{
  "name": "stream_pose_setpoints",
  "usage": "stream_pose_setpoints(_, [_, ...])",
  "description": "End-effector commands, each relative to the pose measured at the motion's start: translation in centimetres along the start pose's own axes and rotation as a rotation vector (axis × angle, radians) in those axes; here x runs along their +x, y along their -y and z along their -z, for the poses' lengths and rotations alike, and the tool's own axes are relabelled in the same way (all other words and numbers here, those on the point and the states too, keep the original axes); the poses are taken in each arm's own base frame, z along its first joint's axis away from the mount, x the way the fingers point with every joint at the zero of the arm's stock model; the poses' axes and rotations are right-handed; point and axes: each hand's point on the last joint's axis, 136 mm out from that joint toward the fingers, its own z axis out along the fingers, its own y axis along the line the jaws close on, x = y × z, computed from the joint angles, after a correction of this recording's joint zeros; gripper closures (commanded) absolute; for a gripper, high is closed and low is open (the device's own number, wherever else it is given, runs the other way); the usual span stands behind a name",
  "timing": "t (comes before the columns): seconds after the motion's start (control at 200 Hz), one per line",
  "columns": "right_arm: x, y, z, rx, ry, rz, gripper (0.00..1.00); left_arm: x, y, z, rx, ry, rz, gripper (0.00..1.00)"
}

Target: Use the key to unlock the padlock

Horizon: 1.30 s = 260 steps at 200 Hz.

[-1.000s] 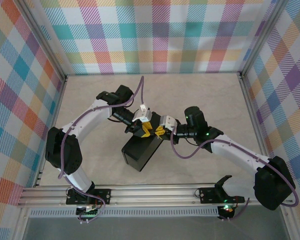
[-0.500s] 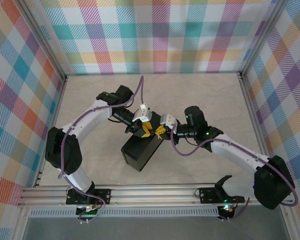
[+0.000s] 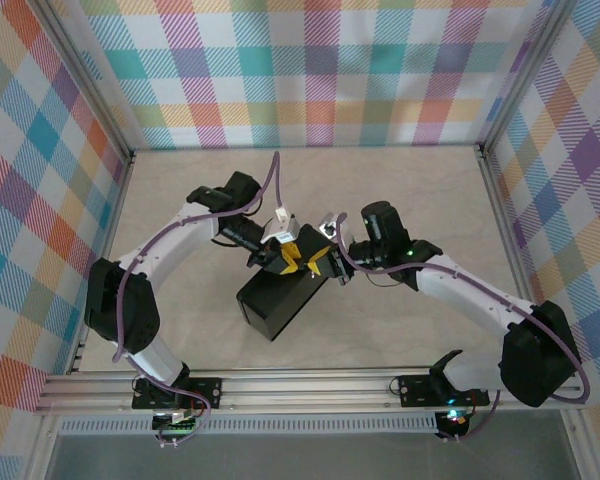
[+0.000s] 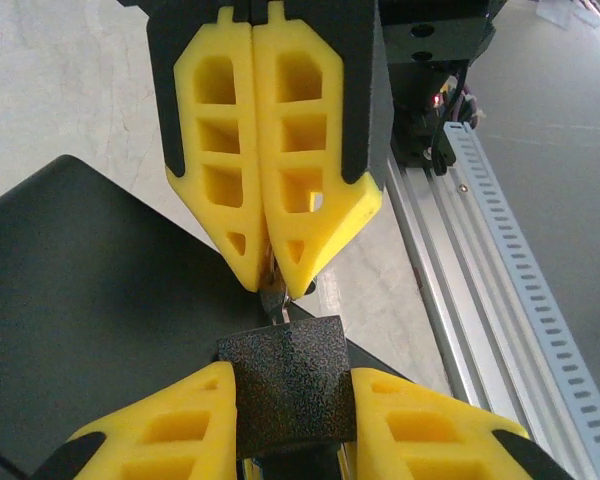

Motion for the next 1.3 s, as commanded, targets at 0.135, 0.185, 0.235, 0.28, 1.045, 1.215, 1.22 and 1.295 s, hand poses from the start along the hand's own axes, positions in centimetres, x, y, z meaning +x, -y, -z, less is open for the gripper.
stream_pose_setpoints(0.135, [-2.2,-3.2,0.0,-0.126,-0.035,-0.28,1.0,0.1,-1.6,-0.2,-0.091,-0.011,-0.073,0.83])
stream_pose_setpoints(0.185, [-2.1,-2.9,-0.2,-0.124,-0.041,-0.338,1.0,0.1,-1.6,-0.2,-0.093,-0.011,-0.072,0.83])
stream_pose_setpoints(0.235, [-2.0,-2.8,-0.6,-0.135,-0.05,-0.387,1.0,0.1,-1.6,-0.2,-0.094,-0.014,-0.073,0.83])
stream_pose_setpoints(0.28, [-1.8,-2.7,-0.7,-0.131,-0.058,-0.419,1.0,0.1,-1.6,-0.3,-0.094,-0.018,-0.073,0.83])
stream_pose_setpoints(1.045, [-1.8,-0.5,0.0,-0.002,-0.044,-0.413,1.0,-2.0,-1.4,2.0,-0.179,0.02,-0.106,0.75])
stream_pose_setpoints(1.215, [-2.0,-0.2,-0.1,0.015,-0.044,-0.406,1.0,-2.1,-2.4,3.0,-0.245,0.029,-0.085,0.74])
stream_pose_setpoints(1.22, [-2.0,-0.2,0.0,0.015,-0.043,-0.404,1.0,-2.1,-2.4,3.0,-0.248,0.029,-0.083,0.74])
stream_pose_setpoints(1.295, [-2.1,0.0,0.2,0.036,-0.038,-0.387,0.97,-2.4,-2.8,3.7,-0.281,0.045,-0.073,0.74])
